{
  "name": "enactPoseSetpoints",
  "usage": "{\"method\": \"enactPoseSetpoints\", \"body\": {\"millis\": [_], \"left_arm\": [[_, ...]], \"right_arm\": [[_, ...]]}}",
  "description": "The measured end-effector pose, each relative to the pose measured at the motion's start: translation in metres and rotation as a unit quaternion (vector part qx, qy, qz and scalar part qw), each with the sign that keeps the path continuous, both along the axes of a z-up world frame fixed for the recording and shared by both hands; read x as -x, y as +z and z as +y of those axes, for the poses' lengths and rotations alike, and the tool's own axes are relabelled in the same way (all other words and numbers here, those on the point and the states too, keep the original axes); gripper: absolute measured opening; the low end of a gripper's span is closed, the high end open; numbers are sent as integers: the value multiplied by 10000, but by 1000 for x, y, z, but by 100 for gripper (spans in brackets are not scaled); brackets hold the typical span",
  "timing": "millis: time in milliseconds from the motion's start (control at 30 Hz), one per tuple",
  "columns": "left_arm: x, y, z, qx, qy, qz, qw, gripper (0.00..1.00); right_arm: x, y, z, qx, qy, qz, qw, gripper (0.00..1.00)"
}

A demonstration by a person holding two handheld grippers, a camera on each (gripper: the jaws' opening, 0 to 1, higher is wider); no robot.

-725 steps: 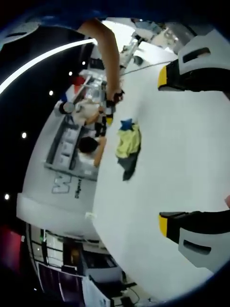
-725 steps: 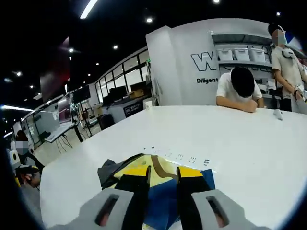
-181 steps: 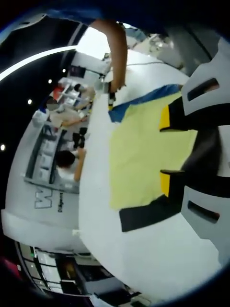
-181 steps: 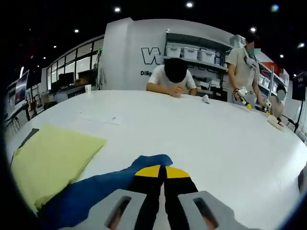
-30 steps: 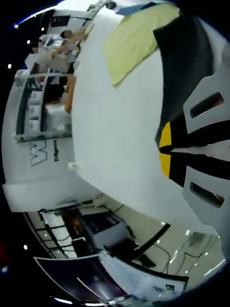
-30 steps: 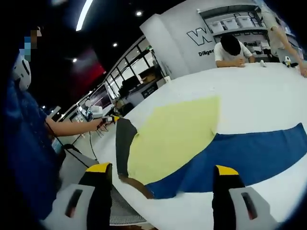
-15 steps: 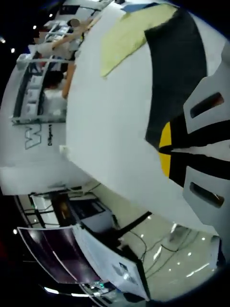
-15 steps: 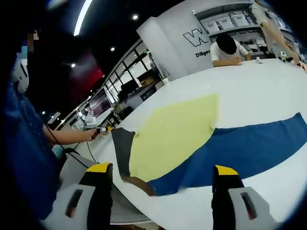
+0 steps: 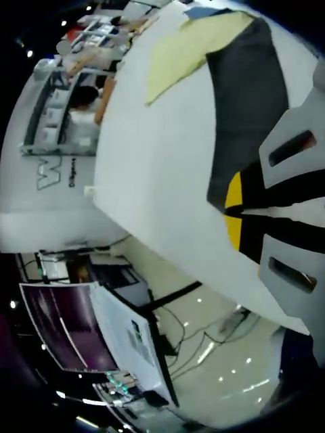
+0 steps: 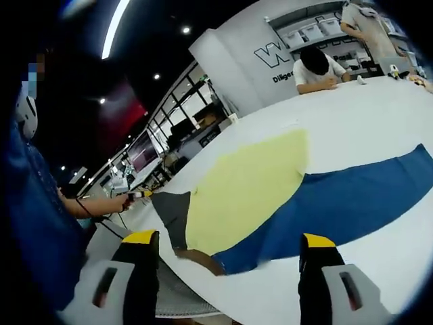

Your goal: Fold the garment on the visible template until the final outline fits inside the template.

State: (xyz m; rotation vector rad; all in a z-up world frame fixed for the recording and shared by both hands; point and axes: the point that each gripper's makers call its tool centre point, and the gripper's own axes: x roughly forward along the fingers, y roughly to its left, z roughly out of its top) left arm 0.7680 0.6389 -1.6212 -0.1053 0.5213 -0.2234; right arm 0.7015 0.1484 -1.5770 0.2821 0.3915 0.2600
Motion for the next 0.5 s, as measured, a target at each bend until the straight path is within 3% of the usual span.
{"method": "enactPoseSetpoints", "body": {"millis": [267,500], "left_arm": [[-49,-12,9,-112,-31,32,9999,0],[-76,-24,17,-293,-75,113,9995,0]], "right_arm": [[21,9,4,104,328,167,9993,84],[38,6,-3,211,436,325,9983,84]]}}
